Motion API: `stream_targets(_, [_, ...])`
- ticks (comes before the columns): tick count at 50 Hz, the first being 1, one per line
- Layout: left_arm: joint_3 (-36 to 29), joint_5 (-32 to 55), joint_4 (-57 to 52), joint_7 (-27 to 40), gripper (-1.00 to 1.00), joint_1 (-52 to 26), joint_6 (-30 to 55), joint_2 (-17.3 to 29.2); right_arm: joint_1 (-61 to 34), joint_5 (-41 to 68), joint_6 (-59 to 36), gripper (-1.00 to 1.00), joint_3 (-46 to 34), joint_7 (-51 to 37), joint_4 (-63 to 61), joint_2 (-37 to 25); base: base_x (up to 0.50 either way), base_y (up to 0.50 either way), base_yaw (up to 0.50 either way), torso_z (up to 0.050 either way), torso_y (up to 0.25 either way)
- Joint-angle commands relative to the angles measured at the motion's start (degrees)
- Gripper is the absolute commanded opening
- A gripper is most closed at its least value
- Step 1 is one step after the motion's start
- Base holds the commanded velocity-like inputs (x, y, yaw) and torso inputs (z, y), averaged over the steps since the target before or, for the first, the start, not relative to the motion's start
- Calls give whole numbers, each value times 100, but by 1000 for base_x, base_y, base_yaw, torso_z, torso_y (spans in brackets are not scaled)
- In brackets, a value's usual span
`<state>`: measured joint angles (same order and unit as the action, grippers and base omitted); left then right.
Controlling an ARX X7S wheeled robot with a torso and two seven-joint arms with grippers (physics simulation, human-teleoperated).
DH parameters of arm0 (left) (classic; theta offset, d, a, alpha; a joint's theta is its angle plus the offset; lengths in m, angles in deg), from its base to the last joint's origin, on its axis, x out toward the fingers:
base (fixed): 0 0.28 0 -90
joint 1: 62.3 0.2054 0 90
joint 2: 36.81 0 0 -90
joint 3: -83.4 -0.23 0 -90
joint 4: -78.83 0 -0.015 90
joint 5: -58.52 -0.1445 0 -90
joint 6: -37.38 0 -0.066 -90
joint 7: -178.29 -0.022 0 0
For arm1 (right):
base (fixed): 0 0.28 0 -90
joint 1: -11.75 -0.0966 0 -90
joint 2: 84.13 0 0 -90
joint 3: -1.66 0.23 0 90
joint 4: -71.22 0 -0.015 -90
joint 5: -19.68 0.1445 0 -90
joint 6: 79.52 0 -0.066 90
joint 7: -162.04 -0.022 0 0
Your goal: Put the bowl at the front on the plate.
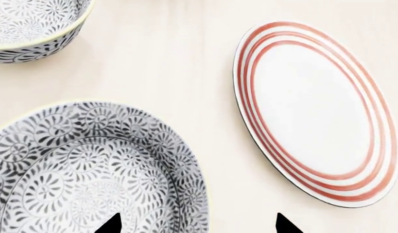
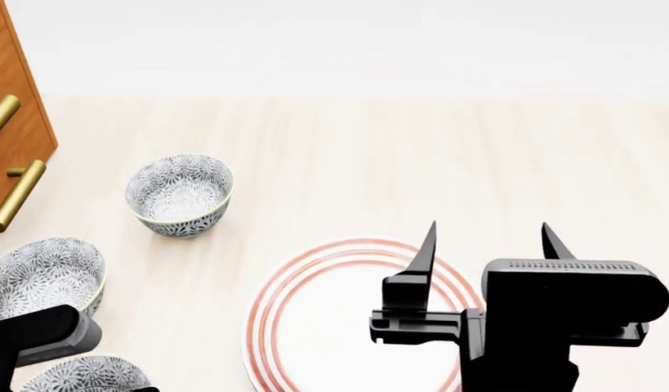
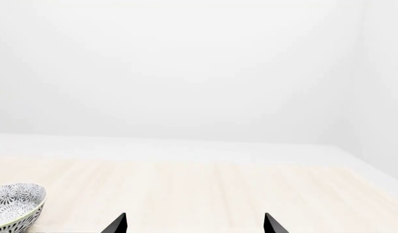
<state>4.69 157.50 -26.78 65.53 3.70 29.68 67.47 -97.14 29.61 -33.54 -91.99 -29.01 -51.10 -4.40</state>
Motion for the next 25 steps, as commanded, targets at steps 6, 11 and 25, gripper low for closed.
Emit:
stream_targets(6, [-222, -261, 502, -124, 100, 198, -124, 234, 89, 94, 177, 100, -95, 49, 13, -41, 0, 0, 0, 0, 0])
stream_targets(11, [-336, -839, 676, -763, 100, 266, -256, 304, 117, 112, 181, 100, -210, 102, -100, -93, 0, 0, 0, 0, 0])
stream_targets(25, [-738, -1687, 482, -1575, -100, 396, -610, 471, 239, 288, 284, 100, -307, 200, -308, -98, 1, 0, 0, -1, 0])
